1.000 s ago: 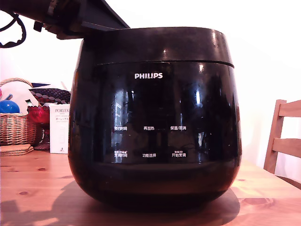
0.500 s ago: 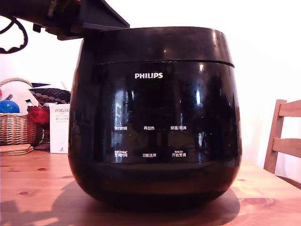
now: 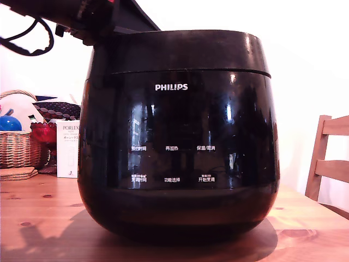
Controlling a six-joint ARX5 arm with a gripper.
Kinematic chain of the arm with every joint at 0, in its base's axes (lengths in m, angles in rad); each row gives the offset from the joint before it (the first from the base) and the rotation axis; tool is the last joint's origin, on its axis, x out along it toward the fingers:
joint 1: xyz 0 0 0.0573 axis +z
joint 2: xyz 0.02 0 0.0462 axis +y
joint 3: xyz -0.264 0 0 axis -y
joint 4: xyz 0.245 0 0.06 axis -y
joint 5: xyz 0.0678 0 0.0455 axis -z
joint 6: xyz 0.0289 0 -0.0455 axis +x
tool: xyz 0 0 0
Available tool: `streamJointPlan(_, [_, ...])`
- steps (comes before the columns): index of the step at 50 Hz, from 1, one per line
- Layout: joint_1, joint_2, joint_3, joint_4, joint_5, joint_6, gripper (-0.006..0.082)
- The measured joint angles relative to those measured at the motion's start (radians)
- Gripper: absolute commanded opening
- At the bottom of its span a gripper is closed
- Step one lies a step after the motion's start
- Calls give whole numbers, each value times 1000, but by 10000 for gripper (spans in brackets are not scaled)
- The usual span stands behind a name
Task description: Close the rice cooker by pressing the lid down with medium force
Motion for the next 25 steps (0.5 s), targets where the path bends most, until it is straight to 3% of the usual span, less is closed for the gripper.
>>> streamJointPlan(16, [143, 2, 230, -146, -1, 105, -24])
streamJointPlan(25, [245, -13, 262, -235, 0, 172, -24])
